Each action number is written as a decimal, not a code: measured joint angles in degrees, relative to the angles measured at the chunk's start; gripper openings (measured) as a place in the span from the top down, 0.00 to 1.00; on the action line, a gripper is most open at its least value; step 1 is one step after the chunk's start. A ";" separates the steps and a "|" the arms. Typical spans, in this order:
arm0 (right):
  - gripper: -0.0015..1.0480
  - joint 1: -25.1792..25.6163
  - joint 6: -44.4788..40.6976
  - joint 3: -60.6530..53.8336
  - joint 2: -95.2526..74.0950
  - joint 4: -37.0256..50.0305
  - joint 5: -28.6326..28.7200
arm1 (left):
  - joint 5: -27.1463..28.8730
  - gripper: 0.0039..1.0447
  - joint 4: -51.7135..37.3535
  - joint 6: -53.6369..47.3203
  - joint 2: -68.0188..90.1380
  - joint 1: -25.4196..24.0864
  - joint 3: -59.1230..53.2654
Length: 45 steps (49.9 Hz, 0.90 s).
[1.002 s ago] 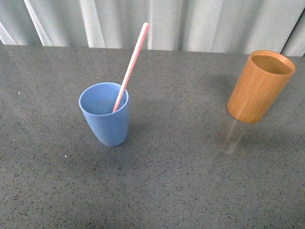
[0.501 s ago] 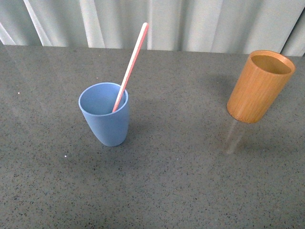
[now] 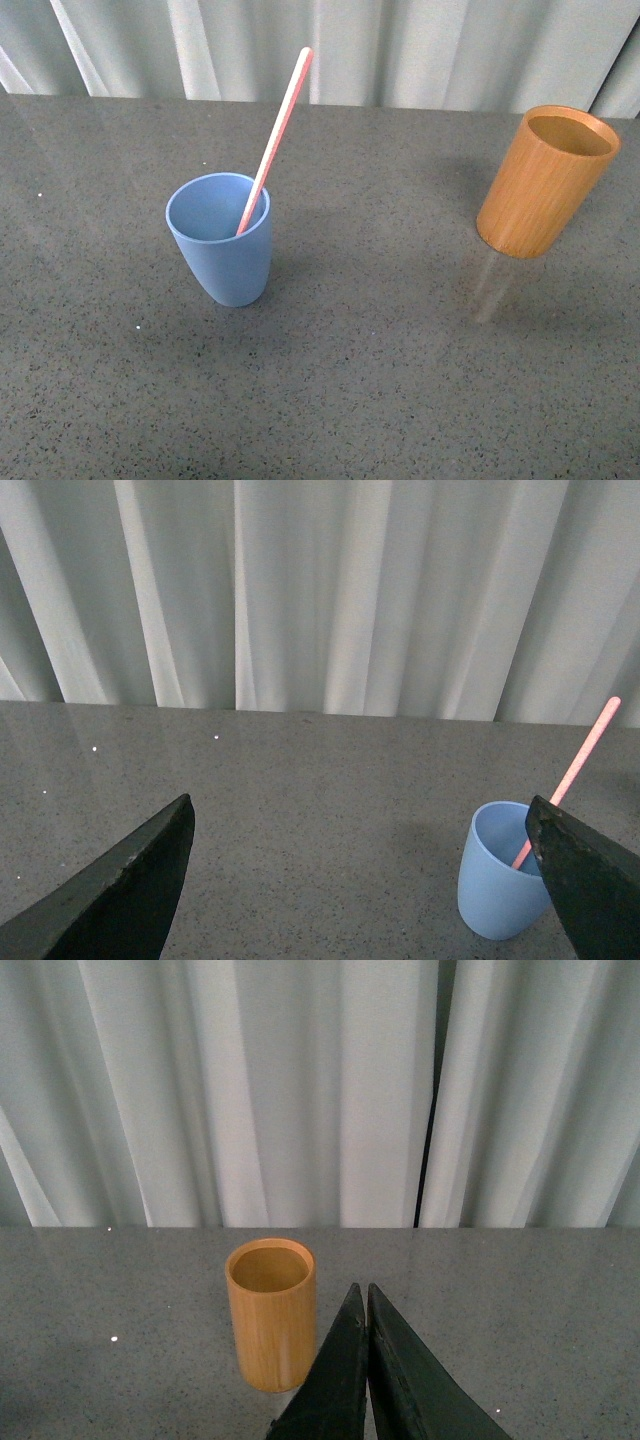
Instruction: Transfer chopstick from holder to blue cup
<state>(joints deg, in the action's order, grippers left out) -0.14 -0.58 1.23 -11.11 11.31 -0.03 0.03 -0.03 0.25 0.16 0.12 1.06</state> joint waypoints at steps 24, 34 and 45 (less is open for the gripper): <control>0.99 0.00 0.04 0.00 10.86 -11.19 -0.04 | -0.02 0.06 0.00 0.00 -0.02 0.00 0.00; 0.78 0.00 0.02 0.00 10.86 -11.21 -0.04 | -0.02 0.06 0.00 0.00 -0.04 0.00 0.00; 0.31 0.00 0.02 0.00 10.86 -11.21 -0.04 | -0.02 0.06 0.00 0.00 -0.04 0.00 0.00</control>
<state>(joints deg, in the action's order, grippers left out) -0.14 -0.56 1.23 -0.25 0.10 -0.08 0.01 -0.03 0.25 0.12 0.12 1.06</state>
